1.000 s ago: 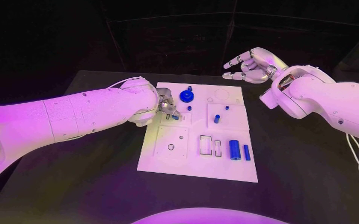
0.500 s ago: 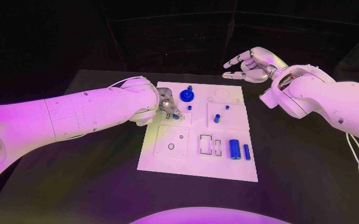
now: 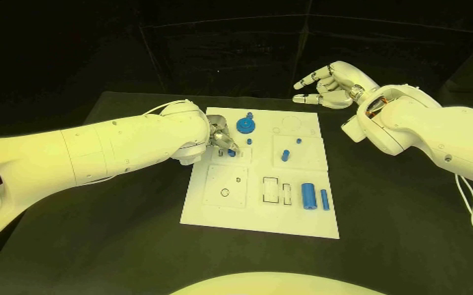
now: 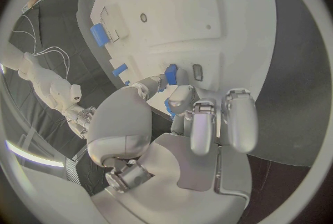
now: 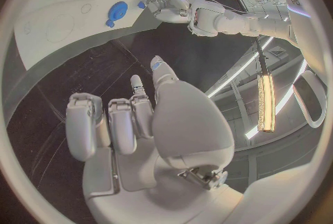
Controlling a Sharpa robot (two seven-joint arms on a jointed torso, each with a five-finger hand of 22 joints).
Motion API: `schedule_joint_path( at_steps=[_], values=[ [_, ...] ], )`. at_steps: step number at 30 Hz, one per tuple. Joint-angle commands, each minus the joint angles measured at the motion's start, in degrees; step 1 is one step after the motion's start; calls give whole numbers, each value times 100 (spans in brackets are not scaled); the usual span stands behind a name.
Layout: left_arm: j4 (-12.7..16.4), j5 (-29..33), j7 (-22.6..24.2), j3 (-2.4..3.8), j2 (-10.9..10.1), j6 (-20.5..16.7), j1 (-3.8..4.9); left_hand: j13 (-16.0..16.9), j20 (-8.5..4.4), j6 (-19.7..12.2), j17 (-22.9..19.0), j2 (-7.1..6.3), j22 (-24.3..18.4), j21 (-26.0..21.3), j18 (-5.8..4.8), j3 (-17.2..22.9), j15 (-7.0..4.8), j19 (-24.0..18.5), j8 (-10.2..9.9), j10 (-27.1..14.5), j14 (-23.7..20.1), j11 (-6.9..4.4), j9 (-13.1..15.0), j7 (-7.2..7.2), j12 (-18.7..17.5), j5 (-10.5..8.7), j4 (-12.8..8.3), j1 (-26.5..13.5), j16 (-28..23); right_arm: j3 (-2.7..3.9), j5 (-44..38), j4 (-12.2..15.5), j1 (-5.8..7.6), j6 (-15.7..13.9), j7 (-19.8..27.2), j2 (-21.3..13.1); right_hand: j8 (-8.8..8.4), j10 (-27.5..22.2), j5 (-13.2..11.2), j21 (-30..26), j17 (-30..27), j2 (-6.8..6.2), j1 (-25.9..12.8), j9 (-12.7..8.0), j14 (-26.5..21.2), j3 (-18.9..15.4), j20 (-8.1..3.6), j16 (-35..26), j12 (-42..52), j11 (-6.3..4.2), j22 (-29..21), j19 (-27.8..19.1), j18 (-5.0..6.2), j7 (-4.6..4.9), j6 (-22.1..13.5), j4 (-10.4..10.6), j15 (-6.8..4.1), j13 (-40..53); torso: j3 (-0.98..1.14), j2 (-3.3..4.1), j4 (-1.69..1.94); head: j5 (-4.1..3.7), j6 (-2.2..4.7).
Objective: Assemble the parts on the task board
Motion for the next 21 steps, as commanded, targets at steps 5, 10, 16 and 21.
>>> schedule_joint_path(
  at_steps=[5, 10, 16, 21],
  values=[
    [-33, -29, -30, -3, 23, 195, 1, 11, -32, 58, 1509, -3, 95, 28, -82, -157, -61, 28, 43, 22, 605, 17, -1, -20, 49, -38, 14, -64, 18, 4, 12, 20, 12, 41, 18, -8, 27, -3, 31, -41, 898, 80, -6, -8, 450, -19, -37, -31, -15, -12, 338, 71, 27, -7, -12, -32, -26, 602, 1, -2, 6, -12, -8],
    [-38, -29, -31, -2, 29, 222, 1, 22, -36, 107, 1509, 14, 117, 31, -88, -603, -64, 38, 50, 37, 605, 12, -12, -26, 72, -51, 131, -161, 18, 4, 12, 22, 12, 46, 17, -10, 27, -3, 31, -41, 898, 80, -6, -8, 450, -19, -37, -31, -15, -12, 338, 71, 27, -7, -12, -32, -26, 602, 2, 1, 6, -17, -16],
    [-56, -29, -38, -2, 39, 188, 1, 27, -39, 153, 1509, 23, 142, 38, -92, -1221, -61, 51, 47, 48, 605, 16, -26, -21, 87, -240, 296, -252, 18, 4, 12, 23, 12, 46, 19, -8, 27, -3, 31, -41, 898, 80, -6, -8, 450, -19, -37, -31, -15, -12, 338, 71, 27, -7, -12, -32, -26, 602, 1, -2, 7, -18, -18],
    [-92, -29, -31, -2, 50, 131, 1, 26, -45, 167, 1509, 211, 174, 47, -96, -1733, -66, 65, 26, 54, 605, 11, -50, -30, 95, -943, 463, -141, 18, 4, 12, 23, 12, 44, 15, -7, 28, -12, 33, -43, 891, 81, -10, -8, 448, -22, -37, -35, -28, -12, 334, 70, 28, -7, -12, -31, -26, 591, 1, -1, 8, -33, -18]
  ],
)
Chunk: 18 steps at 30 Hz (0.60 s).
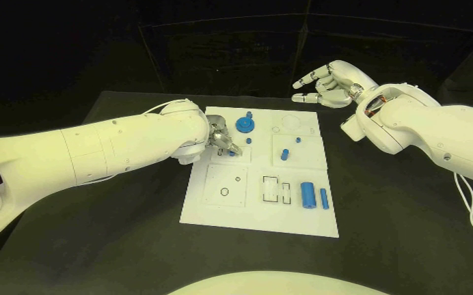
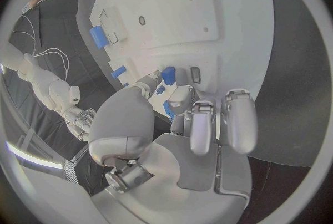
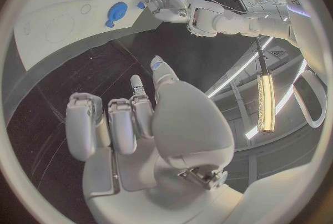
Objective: Assemble the parts on the task board
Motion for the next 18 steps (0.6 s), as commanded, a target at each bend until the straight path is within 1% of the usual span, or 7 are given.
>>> schedule_joint_path(
  at_steps=[1, 3, 6, 8, 10, 15, 18],
  values=[
    [-22, -28, -23, 2, 11, -15, 6, 1, -6, 37, 1509, 82, 176, 24, -96, -133, -35, 26, 4, 34, 598, -10, -10, -5, 28, -98, 44, 21, 18, 5, 12, 13, 12, 34, 15, 0, 28, -12, 33, -19, 892, 59, 13, -8, 448, -5, -37, -35, -28, -12, 335, 70, 28, -7, -12, -15, -26, 590, -1, 0, 1, -11, 2],
    [-34, -28, -18, 2, 12, -40, 6, 1, -8, 41, 1509, 118, 183, 26, -97, -232, -37, 29, 3, 38, 598, -12, -13, -7, 31, -112, 77, 64, 18, 5, 12, 13, 12, 37, 10, -3, 28, -12, 33, -19, 892, 59, 13, -8, 448, -5, -37, -35, -28, -12, 335, 70, 28, -7, -12, -15, -26, 590, -5, -2, 4, -8, 8],
    [-45, -28, -8, 2, 14, -64, 6, 1, -9, 46, 1509, 155, 189, 26, -97, -353, -39, 32, 4, 40, 598, -14, -16, -9, 34, -118, 129, 96, 18, 5, 12, 12, 12, 36, 8, -5, 29, -13, 34, -22, 885, 58, 10, -8, 446, -7, -37, -39, -29, -12, 331, 68, 29, -7, -12, -14, -26, 589, -5, -2, 4, -9, 7],
    [-50, -28, -1, 3, 17, -79, 6, 3, -10, 47, 1509, 173, 195, 28, -98, -441, -40, 35, 4, 44, 598, -15, -19, -10, 38, -146, 170, 110, 18, 5, 12, 11, 12, 37, 7, -3, 29, -13, 35, -22, 884, 57, 2, -9, 446, -13, -37, -39, -30, -12, 329, 67, 29, -7, -12, -11, -26, 588, -1, -4, 7, -10, 5],
    [-52, -28, 6, 3, 19, -93, 6, -1, -11, 48, 1509, 208, 198, 26, -98, -566, -38, 36, 5, 43, 598, -18, -22, -11, 38, -278, 235, 136, 18, 5, 12, 10, 12, 38, 6, -2, 30, -15, 35, -23, 884, 55, -8, -9, 446, -20, -37, -40, -31, -11, 329, 67, 29, -7, -13, -8, -26, 587, -1, -4, 7, -9, 6],
    [-3, 6, 47, 4, -22, -149, 6, -14, -9, 48, 1509, 280, 198, 14, -96, -927, -41, 35, 12, 39, 598, -12, -28, -14, 38, -697, 433, 211, 18, 5, 12, 7, 12, 40, 9, -4, 31, -19, 34, -30, 883, 53, -24, -10, 446, -32, -37, -41, -37, -11, 314, 60, 32, -7, -15, -1, -25, 582, -5, -1, -1, 1, 31],
    [96, 175, 81, 20, -116, -188, 13, -72, -8, 18, 1509, 292, 150, -25, -85, -1087, -38, 12, 4, -1, 598, -6, -34, 0, -7, -844, 525, 239, 18, 5, 12, -3, 12, 40, 14, -5, 31, -22, 33, -31, 881, 54, -33, -10, 446, -37, -37, -42, -41, -11, 313, 60, 33, -7, -16, 3, -25, 578, -8, -3, 2, -6, 41]
  ],
)
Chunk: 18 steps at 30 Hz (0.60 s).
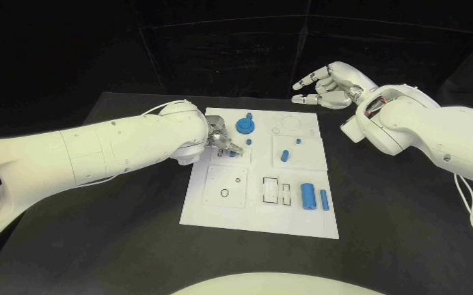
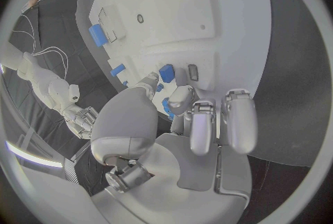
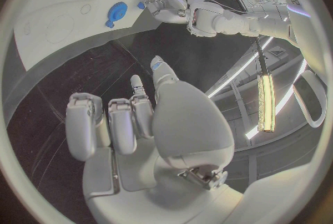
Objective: Assemble the parts on the task board
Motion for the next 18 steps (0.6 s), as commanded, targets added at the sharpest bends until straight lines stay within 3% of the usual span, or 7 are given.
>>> schedule_joint_path(
  at_steps=[1, 5, 8, 15, 18],
  values=[
    [107, 236, 86, 42, -103, -104, 20, -135, -6, -37, 1509, 32, 111, -54, -76, -144, -25, -7, -10, -78, 606, 24, -15, 32, -101, -114, 75, 49, 18, 5, 13, -2, 12, 31, 21, -4, 31, -22, 33, -31, 882, 53, -32, -8, 446, -37, -37, -20, -36, -11, 314, 59, 33, -7, -16, 3, -25, 578, -4, 0, -1, -8, 10],
    [165, 446, 165, 301, -224, 82, 71, -707, 40, -246, 1509, 62, -146, -256, -21, -398, 31, -138, -91, -456, 606, 103, -46, 121, -567, -275, 204, 180, 18, 5, 13, -24, 12, 32, 17, -3, 31, -22, 33, -31, 882, 53, -32, -8, 446, -37, -37, -20, -36, -11, 314, 59, 33, -7, -16, 3, -25, 578, 4, 2, 6, -14, 9],
    [105, 521, 242, 432, -280, 256, 186, -969, 79, -387, 1509, 124, -258, -351, 5, -487, 80, -197, -160, -654, 606, 160, -78, 187, -781, -126, 205, 367, 18, 5, 6, -46, 12, 28, -1, 5, 31, -21, 33, -32, 878, 33, -39, -10, 445, -58, -37, -24, -34, -12, 313, 59, 33, -8, -22, -5, -26, 578, 3, 1, 3, -5, 18],
    [-374, 566, 250, 520, -156, 711, 374, -1046, 112, -477, 1509, 184, -333, -418, 22, -572, 111, -235, -228, -710, 606, 196, -121, 230, -825, -102, 225, 483, 18, 4, -2, -84, 12, 40, -13, 44, 31, -19, 33, -33, 885, 26, -38, -10, 446, -64, -37, -20, -32, -12, 312, 59, 33, -9, -23, -9, -26, 580, -2, 16, -9, 18, 56],
    [-654, 526, 225, 531, -38, 962, 416, -1124, 159, -701, 1509, 283, -381, -466, 30, -617, 170, -260, -418, -773, 606, 271, -238, 325, -867, 101, 209, 653, 18, 4, -3, -94, 12, 48, -11, 57, 31, -19, 33, -33, 885, 26, -38, -10, 446, -64, -37, -20, -32, -12, 312, 59, 33, -9, -23, -9, -26, 580, -4, 19, -10, 18, 59]
  ],
)
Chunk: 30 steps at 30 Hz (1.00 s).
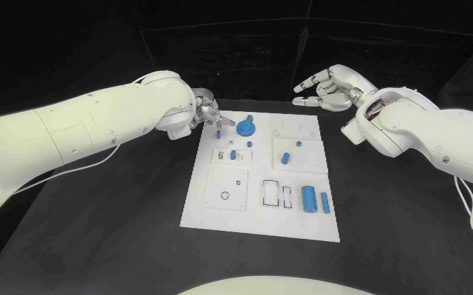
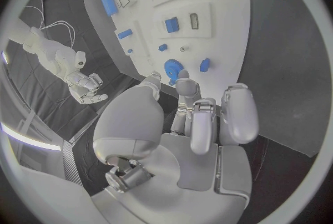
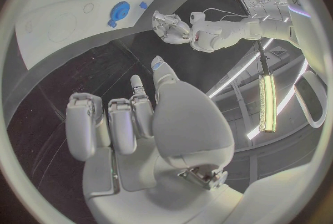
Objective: Assemble the parts on the task board
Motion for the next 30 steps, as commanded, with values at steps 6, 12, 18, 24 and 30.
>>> schedule_joint_path(
  at_steps=[6, 12, 18, 24, 30],
  values=[
    [-785, -109, 73, 10, 365, 928, 58, -16, 67, -187, 1509, 76, -5, -35, 30, -109, 104, -13, -202, -35, 594, 64, -148, 100, 16, 126, -3, 178, 18, 4, -1, -15, 12, 50, 6, 39, 32, -16, 34, -34, 885, -9, -9, -8, 447, -30, -37, -20, -10, -12, 311, 58, 33, -9, -23, -3, -26, 583, -10, 24, -13, 34, 25],
    [-1278, -331, 123, -5, 606, 1106, 47, 23, 72, -182, 1509, 83, 21, -16, 25, -119, 108, 0, -208, -12, 594, 67, -157, 102, 51, 125, -1, 186, 18, 4, -1, -15, 11, 57, 9, 63, 32, -16, 34, -34, 885, -9, -9, -8, 447, -30, -37, -20, -10, -12, 311, 58, 33, -9, -23, -3, -26, 583, -15, 34, -24, 46, 21],
    [-1559, -381, 156, -39, 760, 1137, 9, 48, 82, -142, 1509, 109, 36, -7, 23, -142, 113, 8, -208, 11, 594, 68, -173, 100, 84, 122, 8, 201, 18, 4, -1, -16, 11, 60, 14, 78, 33, -16, 38, -32, 887, -7, -8, -8, 447, -32, -37, -19, -11, -13, 314, 60, 32, -9, -23, -4, -26, 582, -12, 27, -17, 41, 12],
    [-1738, -392, 197, -56, 873, 1165, -32, 69, 87, -108, 1509, 127, 55, 6, 20, -162, 113, 19, -204, 28, 594, 66, -184, 95, 111, 119, 16, 211, 18, 4, -1, -22, 10, 63, 19, 95, 33, -16, 38, -32, 887, -7, -8, -8, 447, -32, -37, -19, -11, -13, 314, 60, 32, -9, -23, -4, -26, 582, -11, 27, -19, 46, -4],
    [-1870, -395, 231, -67, 955, 1184, -82, 71, 88, -92, 1509, 133, 57, 7, 21, -171, 113, 20, -202, 32, 594, 64, -189, 93, 117, 115, 17, 218, 18, 4, -1, -27, 10, 66, 23, 108, 33, -16, 38, -32, 887, -7, -8, -8, 447, -32, -37, -19, -11, -13, 314, 60, 32, -9, -23, -4, -26, 582, -10, 26, -16, 45, -4]
  ],
)
